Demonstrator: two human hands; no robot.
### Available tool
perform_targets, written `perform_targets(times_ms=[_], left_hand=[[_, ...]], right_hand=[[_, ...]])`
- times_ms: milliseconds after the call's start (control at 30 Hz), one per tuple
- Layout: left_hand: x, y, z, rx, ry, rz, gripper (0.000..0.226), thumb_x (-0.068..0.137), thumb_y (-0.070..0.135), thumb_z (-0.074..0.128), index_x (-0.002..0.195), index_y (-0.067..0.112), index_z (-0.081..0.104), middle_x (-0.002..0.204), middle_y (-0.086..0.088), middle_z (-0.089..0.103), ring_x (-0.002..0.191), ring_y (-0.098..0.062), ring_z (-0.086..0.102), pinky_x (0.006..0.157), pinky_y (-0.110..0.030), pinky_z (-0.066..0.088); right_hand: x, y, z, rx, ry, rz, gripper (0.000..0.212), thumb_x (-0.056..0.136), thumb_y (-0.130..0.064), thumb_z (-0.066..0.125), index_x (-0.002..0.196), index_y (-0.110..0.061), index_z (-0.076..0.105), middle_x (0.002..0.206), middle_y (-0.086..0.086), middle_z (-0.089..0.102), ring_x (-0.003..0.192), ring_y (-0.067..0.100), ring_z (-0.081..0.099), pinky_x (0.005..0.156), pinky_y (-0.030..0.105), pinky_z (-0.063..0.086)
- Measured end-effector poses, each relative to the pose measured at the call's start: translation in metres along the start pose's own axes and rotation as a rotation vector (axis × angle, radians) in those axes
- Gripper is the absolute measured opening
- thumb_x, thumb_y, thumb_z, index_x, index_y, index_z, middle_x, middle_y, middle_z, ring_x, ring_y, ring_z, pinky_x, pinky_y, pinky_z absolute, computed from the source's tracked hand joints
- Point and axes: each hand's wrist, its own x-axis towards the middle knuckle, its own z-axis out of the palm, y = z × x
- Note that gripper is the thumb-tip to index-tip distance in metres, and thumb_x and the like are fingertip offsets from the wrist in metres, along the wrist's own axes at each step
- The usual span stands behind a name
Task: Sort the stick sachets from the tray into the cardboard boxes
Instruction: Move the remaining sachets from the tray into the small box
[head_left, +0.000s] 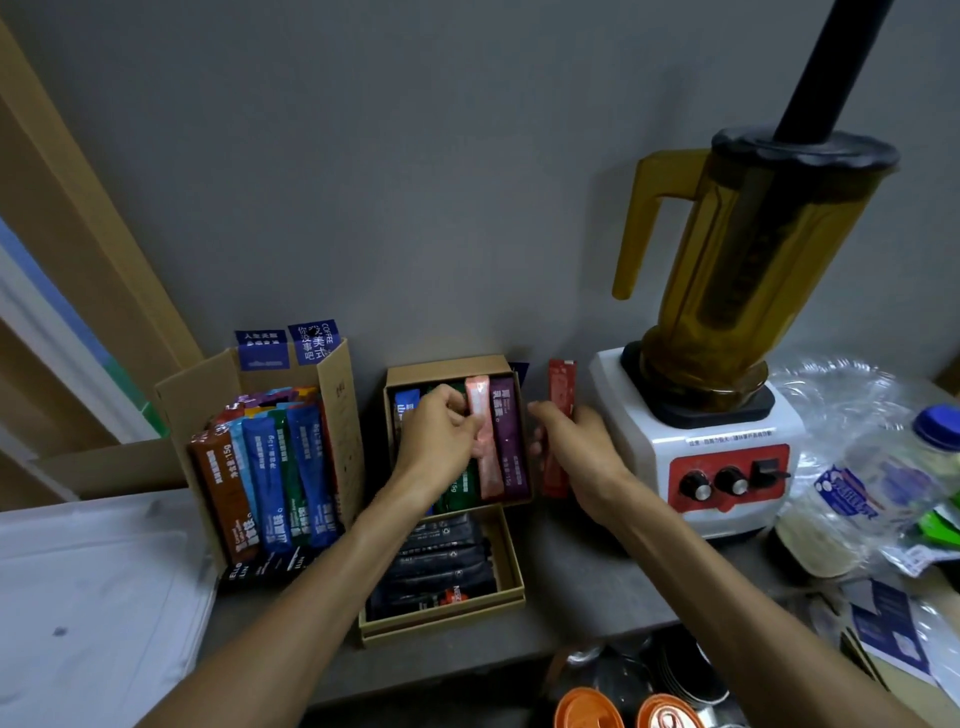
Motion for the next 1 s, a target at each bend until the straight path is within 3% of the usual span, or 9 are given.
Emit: perform_targets(times_ms=[167,267,333,433,600,700,767,867,1000], left_hand=[[-0.005,-0.019,0.002,0.502,0.078,0.412,0.020,0.092,0.026,0.068,0.088,0.022,0.049,0.087,0.007,0.055,0.075,-0.009,0.056,0.065,-0.028,0.053],[-0.002,-0.030,-0.007,0.828,0.052,0.636,0.044,0.079,0.043,0.077,0.113,0.021,0.058,0.114,0.003,0.055,0.104,-0.016,0.054,0.089,-0.033,0.047],[0.001,-0.036,-0.009,0.937,-0.015,0.649,0.074,0.073,0.052,0.079,0.132,0.017,0.054,0.133,-0.001,0.053,0.122,-0.020,0.048,0.102,-0.037,0.039],[0.002,-0.037,-0.005,0.969,-0.045,0.624,0.090,0.075,0.058,0.074,0.146,0.013,0.042,0.147,-0.003,0.046,0.134,-0.021,0.040,0.110,-0.037,0.032],[-0.007,-0.032,-0.011,0.680,-0.026,0.589,0.071,0.083,0.047,0.073,0.143,0.019,0.045,0.143,0.003,0.046,0.132,-0.012,0.040,0.112,-0.028,0.026],[-0.020,-0.004,-0.023,0.082,-0.011,0.307,0.035,0.094,0.042,0.061,0.121,0.020,0.060,0.117,0.006,0.063,0.097,0.000,0.061,0.077,-0.013,0.049],[-0.023,0.014,-0.034,-0.193,-0.046,0.169,0.033,0.094,0.045,0.058,0.109,0.016,0.063,0.097,0.000,0.071,0.075,-0.006,0.068,0.062,-0.014,0.051],[-0.023,0.024,-0.048,-0.189,-0.045,0.155,0.020,0.092,0.032,0.068,0.101,0.014,0.067,0.088,-0.003,0.072,0.072,-0.012,0.072,0.062,-0.018,0.055],[-0.021,0.018,-0.063,-0.157,0.066,0.135,0.004,0.095,0.018,0.065,0.099,0.019,0.066,0.095,0.000,0.071,0.081,-0.010,0.072,0.065,-0.019,0.055]], right_hand=[[-0.009,0.008,-0.004,0.030,0.003,0.040,0.025,0.104,-0.034,0.041,0.112,-0.016,0.055,0.086,0.011,0.065,0.077,0.024,0.065,0.072,0.039,0.055],[-0.011,0.013,-0.007,0.014,-0.003,0.013,0.026,0.107,-0.031,0.037,0.118,-0.017,0.056,0.101,0.013,0.069,0.090,0.025,0.070,0.079,0.041,0.059],[-0.012,0.014,-0.007,0.026,-0.021,-0.003,0.025,0.107,-0.027,0.040,0.122,-0.017,0.057,0.103,0.012,0.070,0.089,0.024,0.071,0.085,0.045,0.060],[-0.015,0.011,-0.006,0.055,-0.043,-0.037,0.022,0.106,-0.024,0.044,0.120,-0.020,0.060,0.105,0.009,0.071,0.090,0.022,0.072,0.086,0.047,0.060],[-0.022,0.006,-0.007,0.132,-0.081,-0.082,0.028,0.107,-0.025,0.041,0.126,-0.019,0.061,0.107,0.010,0.074,0.099,0.025,0.072,0.085,0.041,0.061],[-0.025,0.005,-0.002,0.008,-0.159,-0.225,0.030,0.103,-0.023,0.051,0.130,-0.021,0.063,0.118,0.003,0.071,0.109,0.017,0.069,0.090,0.037,0.058],[-0.027,0.007,0.004,-0.210,-0.169,-0.392,0.033,0.099,-0.018,0.059,0.131,-0.024,0.062,0.119,-0.001,0.066,0.110,0.014,0.066,0.090,0.032,0.057],[-0.031,0.009,0.011,-0.402,-0.136,-0.521,0.040,0.093,-0.020,0.068,0.131,-0.028,0.060,0.117,-0.007,0.059,0.109,0.007,0.060,0.087,0.025,0.057],[-0.033,0.011,0.008,-0.297,-0.167,-0.371,0.044,0.089,-0.033,0.071,0.131,-0.027,0.058,0.122,-0.014,0.060,0.108,0.000,0.062,0.075,0.019,0.058]])
